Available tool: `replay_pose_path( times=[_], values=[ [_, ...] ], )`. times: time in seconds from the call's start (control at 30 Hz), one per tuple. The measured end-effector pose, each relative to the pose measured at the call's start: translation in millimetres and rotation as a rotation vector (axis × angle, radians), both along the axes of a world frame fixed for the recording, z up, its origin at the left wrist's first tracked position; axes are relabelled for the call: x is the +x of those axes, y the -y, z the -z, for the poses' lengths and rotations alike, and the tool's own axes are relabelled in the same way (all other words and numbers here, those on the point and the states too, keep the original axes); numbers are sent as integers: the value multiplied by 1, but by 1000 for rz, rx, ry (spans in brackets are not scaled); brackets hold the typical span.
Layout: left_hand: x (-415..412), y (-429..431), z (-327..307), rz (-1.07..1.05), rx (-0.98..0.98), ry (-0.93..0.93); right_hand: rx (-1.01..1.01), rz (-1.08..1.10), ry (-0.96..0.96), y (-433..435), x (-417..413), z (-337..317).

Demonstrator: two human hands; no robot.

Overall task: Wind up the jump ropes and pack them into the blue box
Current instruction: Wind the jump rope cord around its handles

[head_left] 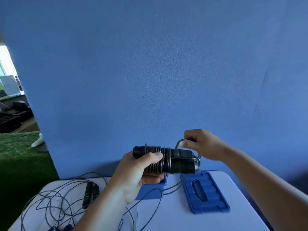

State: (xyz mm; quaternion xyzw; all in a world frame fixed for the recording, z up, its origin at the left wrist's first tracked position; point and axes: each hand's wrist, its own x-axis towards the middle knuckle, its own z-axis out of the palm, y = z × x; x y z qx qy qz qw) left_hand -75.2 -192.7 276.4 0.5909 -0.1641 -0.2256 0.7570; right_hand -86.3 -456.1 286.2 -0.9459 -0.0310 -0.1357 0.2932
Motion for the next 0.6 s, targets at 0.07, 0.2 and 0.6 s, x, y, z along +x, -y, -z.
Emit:
replay_pose_path(
  times=[0.07, 0.2, 0.6],
  values=[
    [2, 0, 2, -3, 22, 18, -7, 15, -12, -1, -2, -6],
    [3, 0, 9, -32, 73, 50, -31, 43, -34, -8, -7, -17],
    [8, 6, 24, -98, 166, 160, -122, 116, -56, -62, -24, -31]
  ],
)
